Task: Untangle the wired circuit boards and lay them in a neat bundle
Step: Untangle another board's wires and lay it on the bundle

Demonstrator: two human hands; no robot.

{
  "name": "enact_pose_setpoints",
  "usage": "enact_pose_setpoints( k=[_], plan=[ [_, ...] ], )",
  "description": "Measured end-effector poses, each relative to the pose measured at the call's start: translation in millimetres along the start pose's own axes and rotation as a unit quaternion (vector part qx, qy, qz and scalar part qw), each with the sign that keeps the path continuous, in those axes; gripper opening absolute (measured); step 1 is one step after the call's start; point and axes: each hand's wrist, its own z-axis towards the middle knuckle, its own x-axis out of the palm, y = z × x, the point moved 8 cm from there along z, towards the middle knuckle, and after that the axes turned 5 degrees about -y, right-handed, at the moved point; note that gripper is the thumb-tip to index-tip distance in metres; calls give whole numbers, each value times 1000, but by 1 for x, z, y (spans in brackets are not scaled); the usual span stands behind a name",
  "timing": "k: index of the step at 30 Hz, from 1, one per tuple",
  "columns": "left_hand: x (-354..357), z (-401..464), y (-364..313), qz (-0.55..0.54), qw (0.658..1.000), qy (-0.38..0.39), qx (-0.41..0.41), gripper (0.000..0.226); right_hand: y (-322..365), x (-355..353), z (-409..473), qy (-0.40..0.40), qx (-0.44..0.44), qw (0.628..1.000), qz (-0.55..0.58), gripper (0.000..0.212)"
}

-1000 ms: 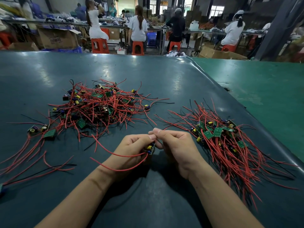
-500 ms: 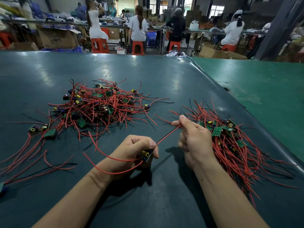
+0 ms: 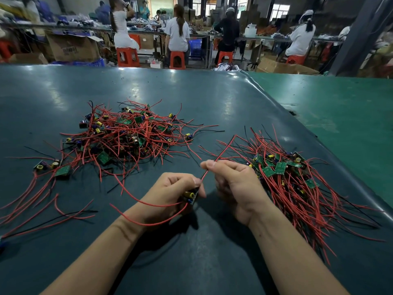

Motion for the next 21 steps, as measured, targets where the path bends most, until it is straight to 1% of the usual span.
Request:
enact_pose_setpoints(
  k=[1,5,9,12,13,15,16,17,18,20,21],
  plan=[
    [1,0,0,-3,1000,13,-4,21,2,-2,1,-10,-9,1000,8,14],
    [4,-3,2,-6,998,60,-12,27,10,-20,7,-73,-34,995,55,17],
    [6,-6,0,-2,997,82,-11,26,13,-25,8,-103,-53,990,85,20],
    [8,-9,0,-4,995,103,-11,26,16,-37,9,-147,-58,978,135,24],
    [8,-11,1,-13,994,105,-13,26,18,-42,10,-158,-57,974,154,25],
    [9,-14,1,-70,992,105,-25,28,18,-46,11,-162,-51,971,171,27],
    [9,-14,-1,-109,989,96,-26,32,18,-45,10,-157,-49,973,162,29],
    [6,-12,-3,-144,987,71,-19,36,18,-41,9,-149,-53,977,145,30],
    [-1,-8,-5,-170,985,28,-3,36,20,-37,7,-140,-65,980,127,32],
    [-22,-1,-8,-200,974,-94,41,22,29,-32,2,-128,-105,980,112,34],
    [-34,1,-10,-215,962,-156,64,14,37,-32,-1,-124,-133,976,117,36]
  ],
)
